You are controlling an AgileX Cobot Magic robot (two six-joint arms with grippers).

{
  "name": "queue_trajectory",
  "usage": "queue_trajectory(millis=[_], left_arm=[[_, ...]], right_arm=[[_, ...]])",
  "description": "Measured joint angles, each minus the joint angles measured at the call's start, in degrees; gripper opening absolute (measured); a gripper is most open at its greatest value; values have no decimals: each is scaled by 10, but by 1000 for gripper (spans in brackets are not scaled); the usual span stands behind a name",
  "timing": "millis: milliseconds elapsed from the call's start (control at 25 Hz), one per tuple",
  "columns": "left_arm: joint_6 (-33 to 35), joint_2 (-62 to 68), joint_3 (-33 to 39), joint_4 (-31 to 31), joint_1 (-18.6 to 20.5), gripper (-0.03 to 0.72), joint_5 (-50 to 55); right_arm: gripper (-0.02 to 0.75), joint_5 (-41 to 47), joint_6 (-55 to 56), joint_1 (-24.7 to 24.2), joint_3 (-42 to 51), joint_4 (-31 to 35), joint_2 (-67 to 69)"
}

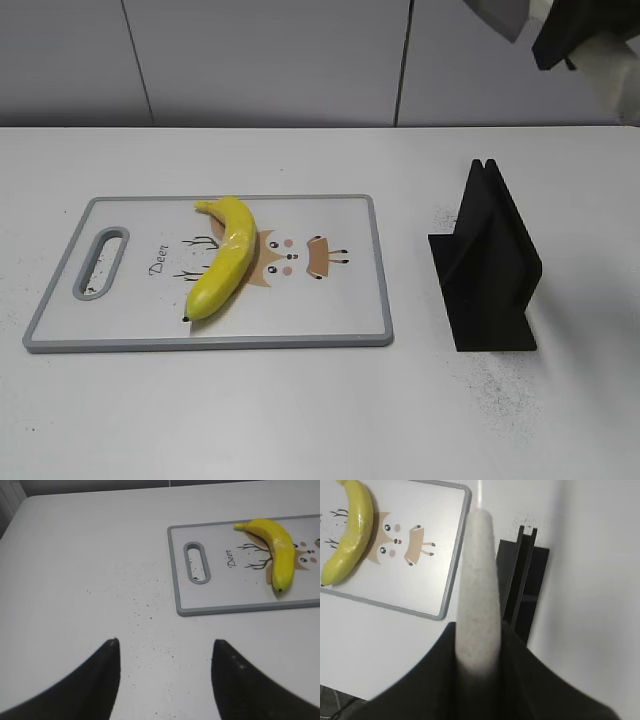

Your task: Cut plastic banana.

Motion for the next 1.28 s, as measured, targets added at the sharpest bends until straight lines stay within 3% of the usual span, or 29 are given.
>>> queue_trajectory(millis=[200,400,520,720,1040,1280], left_arm=[[20,67,-50,1,0,543,-12],[91,193,-99,1,0,542,-68],[156,284,-134,-12,-4,542,-81],[255,433,-206,-26,-44,542,-83],[419,630,-364,-54,-90,542,-82],[577,747,-438,-144,-92,510,-65]], right_arm=[[157,0,-119,0,-26,1,0],[157,1,-280,0,-45,20,11],[157,0,-345,0,-45,38,30],[157,0,-435,9,-47,43,74],[157,-1,-530,59,-93,38,177],[157,-1,-602,85,-154,41,241]])
